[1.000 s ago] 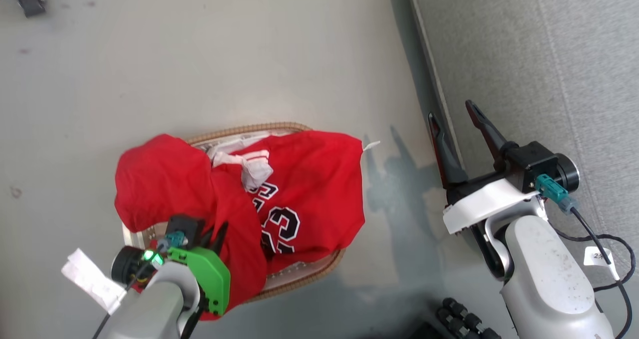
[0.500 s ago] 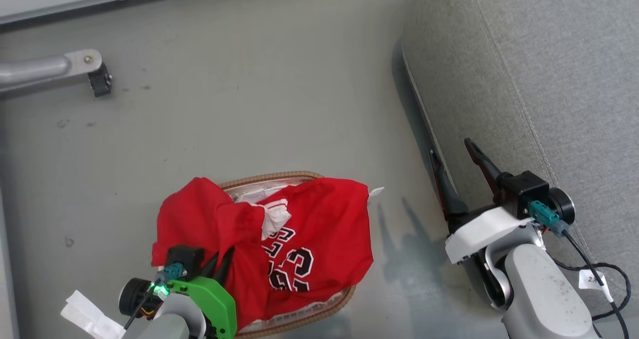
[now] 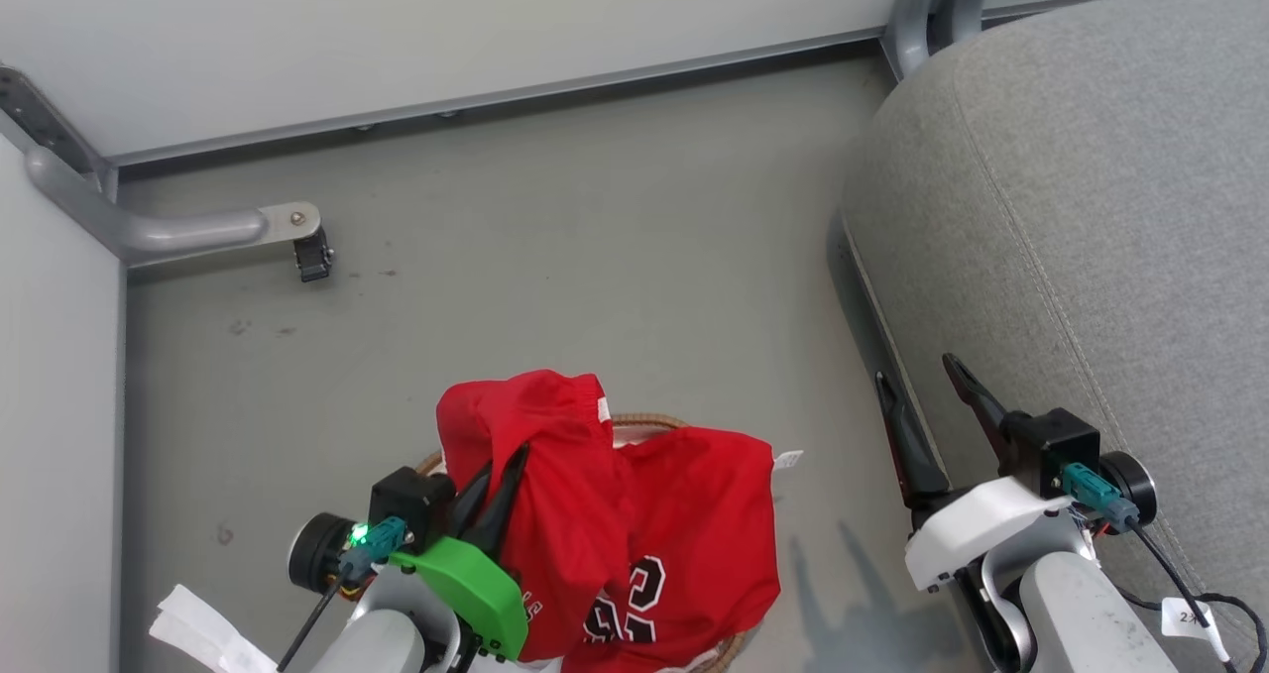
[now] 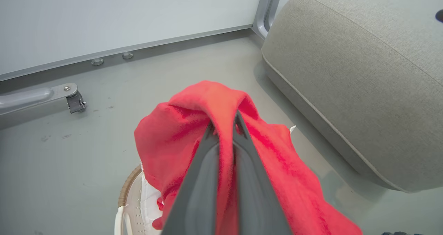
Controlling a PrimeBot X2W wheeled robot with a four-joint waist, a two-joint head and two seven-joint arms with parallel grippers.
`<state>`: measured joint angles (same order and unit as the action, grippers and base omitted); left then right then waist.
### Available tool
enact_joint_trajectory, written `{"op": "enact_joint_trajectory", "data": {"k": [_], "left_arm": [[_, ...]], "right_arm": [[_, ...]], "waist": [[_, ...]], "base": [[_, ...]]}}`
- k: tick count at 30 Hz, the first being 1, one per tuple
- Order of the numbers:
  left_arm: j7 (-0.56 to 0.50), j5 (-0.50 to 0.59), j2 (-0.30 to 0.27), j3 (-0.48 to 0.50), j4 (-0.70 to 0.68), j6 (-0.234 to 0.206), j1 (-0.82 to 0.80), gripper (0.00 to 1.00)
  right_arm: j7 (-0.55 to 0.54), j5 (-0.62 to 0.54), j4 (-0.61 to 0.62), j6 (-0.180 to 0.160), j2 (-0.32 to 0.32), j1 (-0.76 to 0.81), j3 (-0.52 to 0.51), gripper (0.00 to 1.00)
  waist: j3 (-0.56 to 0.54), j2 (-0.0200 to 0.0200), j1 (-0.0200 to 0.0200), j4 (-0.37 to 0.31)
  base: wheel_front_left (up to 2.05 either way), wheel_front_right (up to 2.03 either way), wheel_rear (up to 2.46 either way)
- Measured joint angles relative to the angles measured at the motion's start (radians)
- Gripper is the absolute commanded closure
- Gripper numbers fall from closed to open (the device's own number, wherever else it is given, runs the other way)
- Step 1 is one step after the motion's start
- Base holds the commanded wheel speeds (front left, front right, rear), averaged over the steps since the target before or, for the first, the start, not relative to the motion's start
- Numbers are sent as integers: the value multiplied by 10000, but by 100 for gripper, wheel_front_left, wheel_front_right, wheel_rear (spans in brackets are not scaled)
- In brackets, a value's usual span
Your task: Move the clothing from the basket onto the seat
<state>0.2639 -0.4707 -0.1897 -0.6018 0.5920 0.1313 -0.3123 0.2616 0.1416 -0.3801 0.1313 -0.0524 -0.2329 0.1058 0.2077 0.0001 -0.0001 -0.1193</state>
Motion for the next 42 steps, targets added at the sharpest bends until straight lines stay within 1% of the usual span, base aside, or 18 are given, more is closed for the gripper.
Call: {"op": "enact_joint_trajectory", "data": {"k": [6, 10, 14, 17, 20, 25, 29, 31, 34, 41, 42], "left_arm": [[2, 368, 224, 514, -1246, 0, 106, 100], [2, 614, 407, 660, -2029, 0, 132, 100], [4, 790, 621, 861, -2661, 0, 137, 100], [2, 840, 723, 765, -2922, 0, 140, 100], [4, 840, 796, 665, -3012, 0, 140, 100], [4, 842, 857, 593, -3135, 0, 140, 100], [2, 840, 949, 439, -3183, 0, 141, 100], [2, 840, 980, 337, -3229, 0, 143, 100], [2, 813, 1041, 159, -3271, 0, 145, 100], [2, 644, 1126, -234, -3294, 0, 153, 100], [2, 571, 1129, -290, -3300, 0, 153, 100]], "right_arm": [[2, 81, -56, 0, -13, 313, 161, 0], [2, 153, -144, 0, -19, 492, 470, 0], [2, 213, -224, 0, -42, 636, 1172, 0], [2, 364, -115, 0, -42, 632, 1825, 0], [2, 600, 221, 0, -25, 568, 2604, 0], [2, 1014, 1103, 0, -8, 8, 3820, 0], [2, 1258, 1354, 0, -6, -352, 4571, 0], [2, 1394, 1308, 0, -4, -550, 4911, 0], [2, 1499, 926, 0, 0, -801, 5256, 0], [2, 1398, -105, 0, 6, -1170, 5166, 0], [2, 1461, -159, 0, 4, -1174, 5187, 51]], "waist": [[-595, 0, 0, 244], [-940, 0, 0, 346], [-1225, 0, 0, 396], [-1383, 0, 0, 421], [-1500, 0, 0, 434], [-1602, 0, 0, 428], [-1651, 0, 0, 455], [-1673, 0, 0, 485], [-1696, 0, 0, 547], [-1712, 0, 0, 736], [-1710, 0, 0, 762]], "base": [[0, 0, 0], [0, 0, 0], [0, 0, 0], [0, 0, 0], [0, 0, 0], [0, 0, 0], [0, 0, 0], [0, 0, 0], [0, 0, 0], [0, 0, 0], [0, 0, 0]]}}
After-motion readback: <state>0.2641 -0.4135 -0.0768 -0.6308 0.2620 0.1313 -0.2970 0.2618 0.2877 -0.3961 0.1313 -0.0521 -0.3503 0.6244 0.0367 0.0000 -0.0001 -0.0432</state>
